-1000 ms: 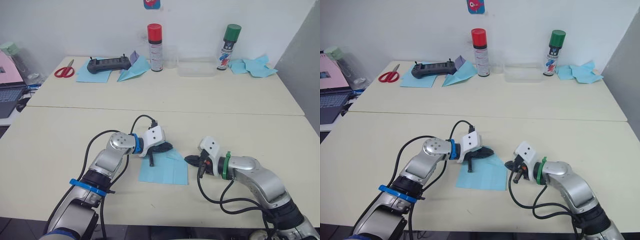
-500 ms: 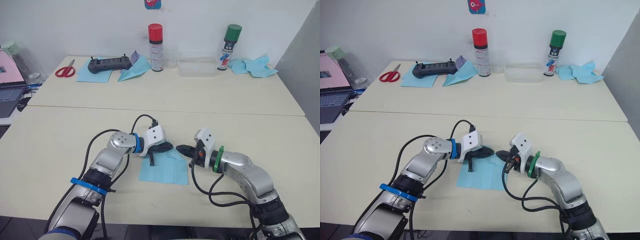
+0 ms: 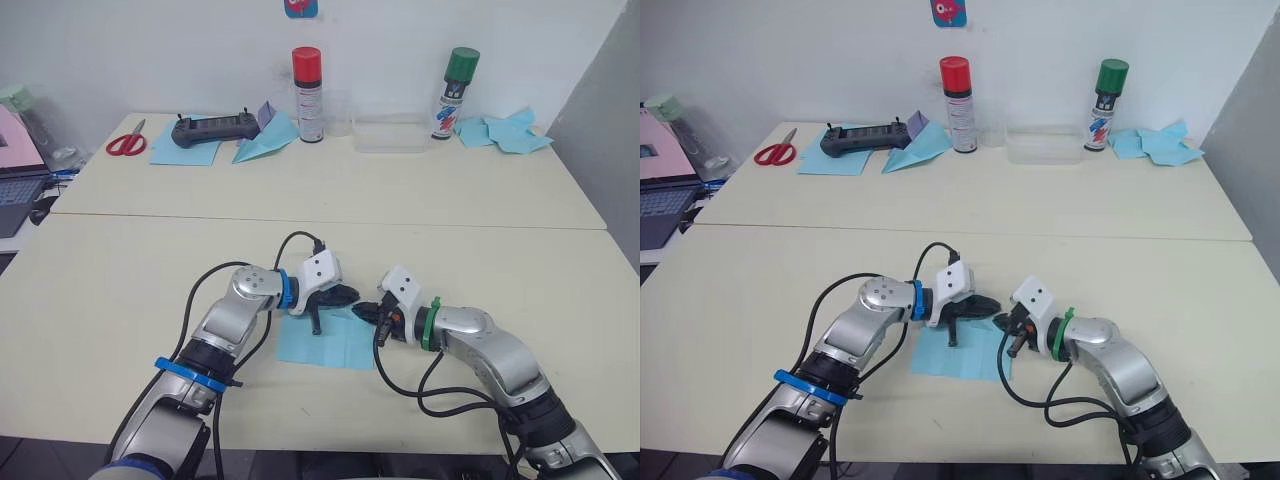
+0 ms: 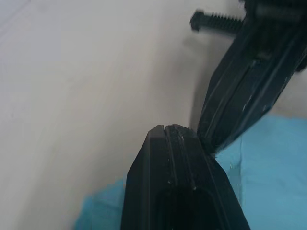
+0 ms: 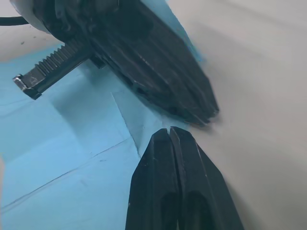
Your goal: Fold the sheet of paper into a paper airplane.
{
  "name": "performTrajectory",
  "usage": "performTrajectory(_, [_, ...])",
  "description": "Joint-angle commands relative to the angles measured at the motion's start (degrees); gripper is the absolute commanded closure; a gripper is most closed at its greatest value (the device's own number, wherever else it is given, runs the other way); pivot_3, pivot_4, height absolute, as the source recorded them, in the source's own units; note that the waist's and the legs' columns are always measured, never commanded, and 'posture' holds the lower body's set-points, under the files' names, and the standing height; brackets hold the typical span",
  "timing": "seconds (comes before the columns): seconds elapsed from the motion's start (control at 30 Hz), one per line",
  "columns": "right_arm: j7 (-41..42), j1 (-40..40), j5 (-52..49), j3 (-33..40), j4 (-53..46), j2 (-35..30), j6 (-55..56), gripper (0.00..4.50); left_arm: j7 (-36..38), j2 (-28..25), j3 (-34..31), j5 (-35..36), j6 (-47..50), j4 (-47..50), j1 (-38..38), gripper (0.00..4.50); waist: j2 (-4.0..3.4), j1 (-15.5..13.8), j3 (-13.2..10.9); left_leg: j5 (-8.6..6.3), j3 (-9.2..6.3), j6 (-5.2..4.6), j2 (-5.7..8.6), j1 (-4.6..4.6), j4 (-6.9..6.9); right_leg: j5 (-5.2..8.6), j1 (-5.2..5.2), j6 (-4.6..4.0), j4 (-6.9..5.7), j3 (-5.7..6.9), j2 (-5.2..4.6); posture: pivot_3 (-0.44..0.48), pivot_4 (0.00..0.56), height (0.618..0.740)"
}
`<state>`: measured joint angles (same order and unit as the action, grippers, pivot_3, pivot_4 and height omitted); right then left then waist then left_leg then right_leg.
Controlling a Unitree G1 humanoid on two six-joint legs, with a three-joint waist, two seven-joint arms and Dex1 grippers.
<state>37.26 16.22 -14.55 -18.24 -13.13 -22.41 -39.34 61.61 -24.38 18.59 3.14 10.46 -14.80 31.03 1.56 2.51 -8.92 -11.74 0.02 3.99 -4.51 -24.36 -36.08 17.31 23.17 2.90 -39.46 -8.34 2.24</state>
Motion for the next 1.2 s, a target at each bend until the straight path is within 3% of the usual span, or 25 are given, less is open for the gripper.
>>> performTrajectory(0.03, [-0.4, -1.04, 0.68, -0.22, 0.05, -0.5, -1.26, 4.48, -0.51, -1.9, -0.74, -1.22, -0.75, -0.36, -0.31, 4.5, 0.0, 0.03, 0.0, 0.0, 0.01, 0.0, 0.0, 0.0, 0.0, 0.0, -0.01, 0.0, 0.0, 0.0, 0.0, 0.0, 0.15, 0.74])
performTrajectory(0.23, [-0.31, -1.3, 0.6, -0.45, -0.17, -0.47, -1.37, 4.48, -2.99, -3.89, -1.54, -2.86, -2.86, -3.81, 0.13, 4.5, -0.01, 0.27, 0.02, 0.0, 0.0, 0.0, 0.0, 0.02, 0.0, 0.0, -0.01, 0.0, -0.02, 0.0, 0.0, 0.0, 0.15, 0.74])
performTrajectory(0.4, [0.09, -1.11, 0.67, -0.98, 0.07, -0.36, -1.18, 4.48, -8.66, -2.07, -3.34, -3.12, -4.68, -7.18, 2.7, 4.5, 0.0, 0.33, 0.02, 0.0, 0.0, 0.0, 0.0, 0.04, -0.04, -0.01, -0.03, 0.01, -0.06, -0.01, 0.0, 0.0, 0.15, 0.74])
performTrajectory(0.53, [0.31, -0.57, 0.88, -1.28, 0.77, -0.14, -0.73, 4.48, -10.03, -1.21, -6.87, 0.51, -3.95, -5.72, 2.77, 4.5, 0.0, 0.45, 0.02, 0.0, 0.02, 0.0, 0.0, 0.05, -0.04, -0.01, -0.02, 0.02, -0.09, -0.02, 0.0, 0.0, 0.15, 0.74])
performTrajectory(0.63, [0.23, -0.13, 1.0, -1.66, 1.39, 0.5, -0.1, 4.48, -11.02, -1.43, -12.99, 6.68, 1.7, 0.17, 1.33, 4.5, 0.02, 0.68, 0.0, 0.0, 0.01, 0.0, -0.01, 0.02, -0.01, -0.01, 0.02, 0.01, -0.1, -0.01, 0.0, 0.0, 0.15, 0.74])
performTrajectory(0.83, [0.11, -0.07, 1.11, -2.28, 2.09, 1.19, 0.68, 4.5, -12.15, -4.93, -23.5, 17.93, 17.41, 13.81, -4.98, 2.83, 0.01, 1.32, 0.01, 0.0, 0.0, 0.0, -0.04, 0.04, 0.0, 0.0, 0.02, 0.02, -0.16, 0.0, 0.01, 0.0, 0.15, 0.74])
performTrajectory(1.0, [0.24, 0.03, 1.38, -2.41, 2.89, 1.66, 1.25, 4.5, -12.87, -7.88, -25.64, 22.47, 25.67, 22.38, -13.59, 1.23, 0.03, 1.67, 0.01, 0.0, -0.04, 0.01, -0.05, 0.12, 0.01, 0.02, 0.0, -0.01, -0.22, 0.03, 0.02, 0.0, 0.15, 0.74])
performTrajectory(1.2, [0.61, 0.69, 1.41, -2.57, 3.67, 2.02, 1.55, 4.5, -15.63, -5.91, -24.21, 23.97, 28.8, 25.48, -17.18, 1.23, 0.09, 1.73, 0.01, 0.02, -0.03, 0.03, -0.04, 0.17, -0.03, 0.01, -0.02, -0.02, -0.24, 0.01, 0.0, 0.0, 0.15, 0.74])
